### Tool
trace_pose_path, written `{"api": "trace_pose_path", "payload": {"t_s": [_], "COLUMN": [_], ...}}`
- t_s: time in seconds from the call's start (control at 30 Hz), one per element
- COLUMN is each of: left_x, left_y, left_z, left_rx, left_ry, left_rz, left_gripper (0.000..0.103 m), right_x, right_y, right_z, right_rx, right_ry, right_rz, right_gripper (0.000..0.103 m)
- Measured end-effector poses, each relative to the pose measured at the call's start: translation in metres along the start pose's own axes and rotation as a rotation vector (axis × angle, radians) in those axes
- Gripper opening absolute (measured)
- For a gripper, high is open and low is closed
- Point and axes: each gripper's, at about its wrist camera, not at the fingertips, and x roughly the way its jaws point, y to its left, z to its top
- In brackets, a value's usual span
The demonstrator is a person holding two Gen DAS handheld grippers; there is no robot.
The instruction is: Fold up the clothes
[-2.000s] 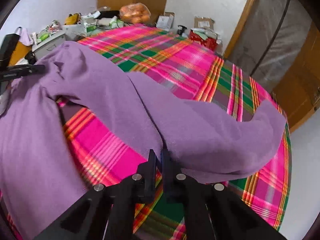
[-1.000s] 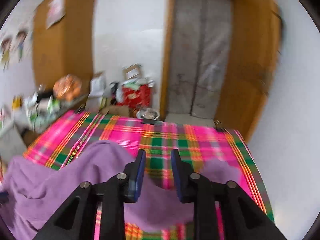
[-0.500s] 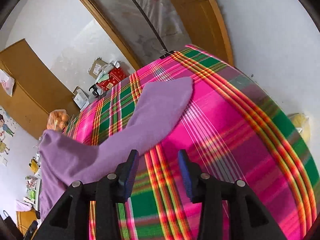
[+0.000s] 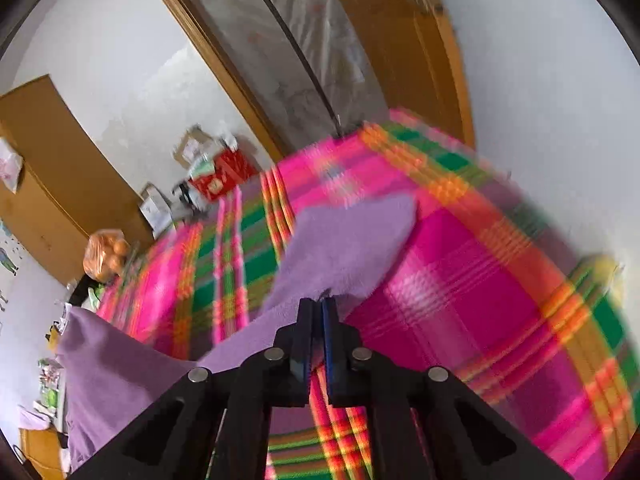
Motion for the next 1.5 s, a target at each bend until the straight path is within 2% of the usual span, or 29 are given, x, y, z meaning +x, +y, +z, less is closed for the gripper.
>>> {"api": "trace_pose_path", "payload": {"t_s": [0.1,0.43,0.5,0.57,0.7,0.8,0.83,0.97,1.07,1.17,1.37,1.5], "left_x": [0.002,-0.002,-0.004,-0.005,-0.005,-0.006,-0.005,-0.006,-0.008,-0.009,-0.008,-0.008], "left_y": [-0.002,-0.004,-0.003,-0.001,0.001,-0.005,-0.007,-0.013,-0.013,-0.012,-0.013,-0.014], "left_z": [-0.001,0.0,0.0,0.0,-0.002,-0.004,-0.005,-0.006,-0.005,-0.005,-0.005,-0.006], "left_rx": [0.008,0.027,0.02,0.008,-0.001,0.017,0.026,0.046,0.046,0.038,0.046,0.048], "left_ry": [-0.001,-0.012,-0.017,-0.02,-0.02,-0.017,-0.017,-0.022,-0.033,-0.035,-0.034,-0.035], "left_rz": [0.002,0.0,-0.006,-0.01,-0.011,-0.017,-0.019,-0.026,-0.03,-0.029,-0.029,-0.028], "left_gripper": [0.028,0.028,0.028,0.028,0.028,0.028,0.028,0.028,0.028,0.028,0.028,0.028], "right_x": [-0.045,-0.087,-0.056,-0.033,-0.044,-0.061,-0.06,-0.039,-0.038,-0.044,-0.036,-0.032], "right_y": [0.013,0.081,0.086,0.078,0.038,-0.007,-0.022,-0.07,-0.072,-0.048,0.014,0.042], "right_z": [0.014,0.037,0.034,0.026,0.017,0.015,0.012,-0.005,-0.021,-0.031,-0.059,-0.075], "right_rx": [-0.048,-0.283,-0.335,-0.333,-0.2,-0.103,-0.073,0.03,0.046,-0.135,-0.625,-0.821], "right_ry": [-0.07,-0.093,0.012,0.046,-0.028,-0.08,-0.065,0.059,0.063,0.043,0.062,0.078], "right_rz": [-0.029,-0.207,-0.188,-0.217,-0.194,-0.242,-0.249,-0.249,-0.151,-0.133,-0.229,-0.236], "right_gripper": [0.005,0.008,0.014,0.014,0.016,0.031,0.036,0.037,0.038,0.038,0.039,0.039]}}
